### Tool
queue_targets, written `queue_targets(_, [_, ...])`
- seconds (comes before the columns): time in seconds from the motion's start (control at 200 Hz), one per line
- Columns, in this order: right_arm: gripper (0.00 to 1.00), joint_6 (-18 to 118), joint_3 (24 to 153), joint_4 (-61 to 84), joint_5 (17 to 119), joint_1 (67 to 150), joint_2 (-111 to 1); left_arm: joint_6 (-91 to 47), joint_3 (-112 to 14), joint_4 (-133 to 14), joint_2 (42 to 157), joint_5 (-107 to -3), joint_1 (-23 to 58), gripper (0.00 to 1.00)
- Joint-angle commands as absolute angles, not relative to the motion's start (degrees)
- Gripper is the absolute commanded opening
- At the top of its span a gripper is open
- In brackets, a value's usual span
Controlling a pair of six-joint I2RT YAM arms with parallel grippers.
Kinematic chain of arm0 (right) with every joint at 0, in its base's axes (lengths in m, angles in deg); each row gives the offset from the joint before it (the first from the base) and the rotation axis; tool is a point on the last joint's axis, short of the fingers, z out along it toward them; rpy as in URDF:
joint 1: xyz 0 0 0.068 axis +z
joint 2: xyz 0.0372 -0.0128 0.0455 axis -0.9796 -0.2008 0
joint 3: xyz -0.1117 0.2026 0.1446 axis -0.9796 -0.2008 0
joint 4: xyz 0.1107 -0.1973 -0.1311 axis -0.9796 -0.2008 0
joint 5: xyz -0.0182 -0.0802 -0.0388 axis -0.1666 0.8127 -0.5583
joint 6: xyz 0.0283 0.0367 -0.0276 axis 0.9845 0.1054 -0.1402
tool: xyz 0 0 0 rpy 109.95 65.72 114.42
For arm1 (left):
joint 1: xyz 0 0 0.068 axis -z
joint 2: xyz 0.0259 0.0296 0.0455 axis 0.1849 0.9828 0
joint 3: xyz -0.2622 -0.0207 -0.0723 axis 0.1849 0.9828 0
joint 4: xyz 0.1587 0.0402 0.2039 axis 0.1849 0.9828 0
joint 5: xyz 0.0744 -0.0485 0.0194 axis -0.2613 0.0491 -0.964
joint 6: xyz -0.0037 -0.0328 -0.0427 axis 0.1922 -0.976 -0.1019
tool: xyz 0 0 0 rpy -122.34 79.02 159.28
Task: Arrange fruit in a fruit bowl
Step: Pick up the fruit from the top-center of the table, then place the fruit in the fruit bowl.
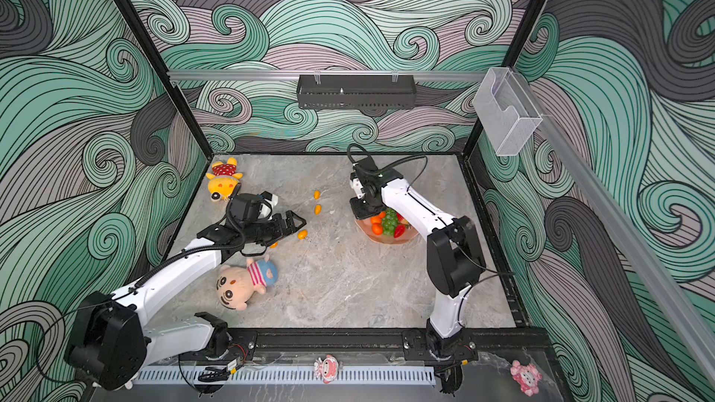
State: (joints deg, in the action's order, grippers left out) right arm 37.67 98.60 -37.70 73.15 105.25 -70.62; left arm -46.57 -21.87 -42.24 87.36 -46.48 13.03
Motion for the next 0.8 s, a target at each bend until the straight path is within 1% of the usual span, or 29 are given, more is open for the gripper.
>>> queue_targets(0.0, [0.26,38.28,97.53,-36.29,71.82,103.07,-70.14,-47.00,-27.05,-46.24,91.09,-48.44,15.88,0.99])
queue_targets(0.14, [0.26,37.81,98.21,-36.27,71.15,101.50,-72.98,-47.08,-31.03,-47.12,96.22,-48.39,18.44,0.99])
queue_targets(0.285, [0.26,37.48,98.61,-36.56,69.07,101.54,-76.39,-47.04,-32.50,-47.26,99.42,-48.30,19.84,0.98])
queue_targets(0.5, [0.28,36.78,96.80,-36.19,68.12,101.56,-77.48,-47.36,-30.87,-47.49,98.95,-48.57,20.38,0.99])
queue_targets(0.79, [0.36,36.96,96.55,-36.43,67.22,101.62,-78.15,-47.11,-29.74,-46.35,97.99,-49.46,20.46,0.99])
